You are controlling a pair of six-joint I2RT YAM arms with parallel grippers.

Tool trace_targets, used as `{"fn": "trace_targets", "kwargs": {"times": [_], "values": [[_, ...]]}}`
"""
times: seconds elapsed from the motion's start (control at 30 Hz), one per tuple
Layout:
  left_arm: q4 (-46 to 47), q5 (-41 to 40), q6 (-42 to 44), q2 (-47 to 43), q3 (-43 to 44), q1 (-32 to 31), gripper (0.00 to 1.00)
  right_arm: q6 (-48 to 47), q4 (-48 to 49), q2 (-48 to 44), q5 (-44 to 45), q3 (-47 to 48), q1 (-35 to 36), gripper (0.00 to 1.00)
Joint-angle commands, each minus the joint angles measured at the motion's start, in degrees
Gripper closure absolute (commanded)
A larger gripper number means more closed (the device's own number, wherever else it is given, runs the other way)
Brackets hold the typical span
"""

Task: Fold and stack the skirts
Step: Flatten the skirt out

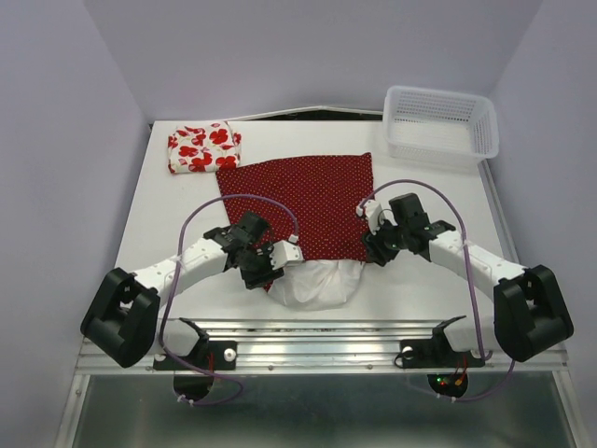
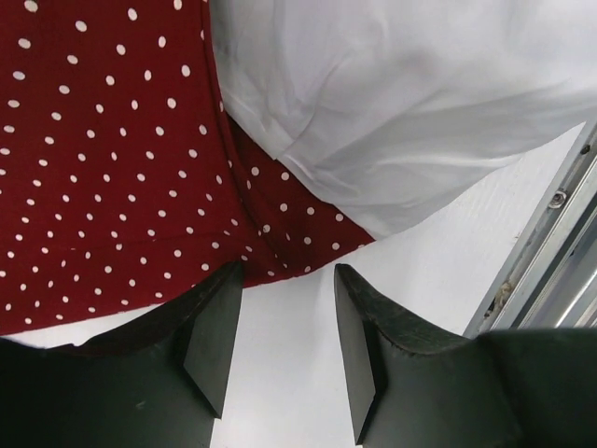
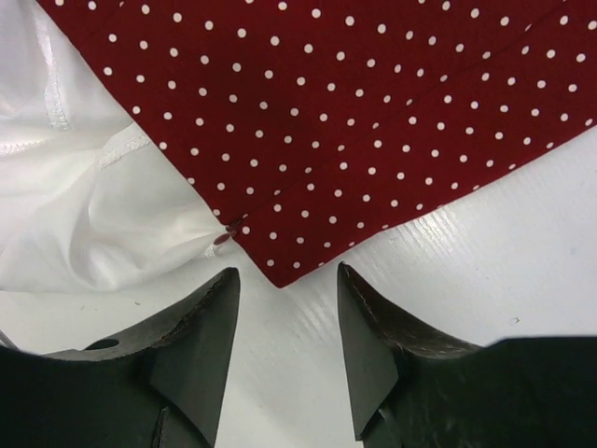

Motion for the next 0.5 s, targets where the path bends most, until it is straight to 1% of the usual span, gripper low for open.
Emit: {"fn": "trace_targets", "kwargs": {"times": [0.0,0.07,0.27,0.4,0.47], "values": [[2.1,2.3,-1.4,0.8,2.9,-0.5,0.44,-0.7,2.7,-0.1,-1.5,-1.3,1.2,0.48],[2.3,2.5,-1.9,1.5,3.0,-0.6,0.44,-1.8,2.9,-0.1,0.0,-2.4,1.2,0.48],[3.5,2.9,-3.1,3.9,3.5,-0.6,0.45,-3.0,8.0,1.4,4.1,-5.5,1.7,0.48],[3.6,3.7,-3.4,5.2,4.1,-0.6,0.45,-1.2,12.7,2.6,6.3,-6.6,2.3,0.47],[3.5,3.9,-3.3,5.2,4.3,-0.6,0.44,0.3,14.0,2.7,7.4,-6.6,2.3,0.5]]}}
